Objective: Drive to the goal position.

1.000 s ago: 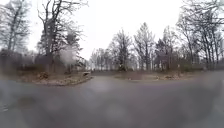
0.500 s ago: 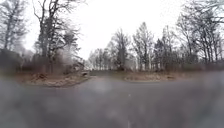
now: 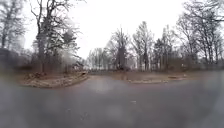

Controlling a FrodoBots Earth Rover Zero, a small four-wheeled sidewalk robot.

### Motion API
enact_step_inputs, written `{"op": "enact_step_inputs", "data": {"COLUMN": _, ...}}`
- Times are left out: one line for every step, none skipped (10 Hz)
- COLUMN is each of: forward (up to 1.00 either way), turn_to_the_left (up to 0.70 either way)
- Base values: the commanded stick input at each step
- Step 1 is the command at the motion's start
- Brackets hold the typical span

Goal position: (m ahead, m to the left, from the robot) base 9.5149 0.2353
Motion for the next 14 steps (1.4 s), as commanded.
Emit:
{"op": "enact_step_inputs", "data": {"forward": 1.0, "turn_to_the_left": 0.04}}
{"op": "enact_step_inputs", "data": {"forward": 1.0, "turn_to_the_left": 0.24}}
{"op": "enact_step_inputs", "data": {"forward": 1.0, "turn_to_the_left": 0.4}}
{"op": "enact_step_inputs", "data": {"forward": 1.0, "turn_to_the_left": 0.4}}
{"op": "enact_step_inputs", "data": {"forward": 1.0, "turn_to_the_left": 0.4}}
{"op": "enact_step_inputs", "data": {"forward": 1.0, "turn_to_the_left": 0.4}}
{"op": "enact_step_inputs", "data": {"forward": 1.0, "turn_to_the_left": 0.12}}
{"op": "enact_step_inputs", "data": {"forward": 1.0, "turn_to_the_left": 0.0}}
{"op": "enact_step_inputs", "data": {"forward": 1.0, "turn_to_the_left": 0.0}}
{"op": "enact_step_inputs", "data": {"forward": 1.0, "turn_to_the_left": 0.0}}
{"op": "enact_step_inputs", "data": {"forward": 1.0, "turn_to_the_left": 0.0}}
{"op": "enact_step_inputs", "data": {"forward": 1.0, "turn_to_the_left": 0.0}}
{"op": "enact_step_inputs", "data": {"forward": 1.0, "turn_to_the_left": 0.0}}
{"op": "enact_step_inputs", "data": {"forward": 1.0, "turn_to_the_left": 0.0}}
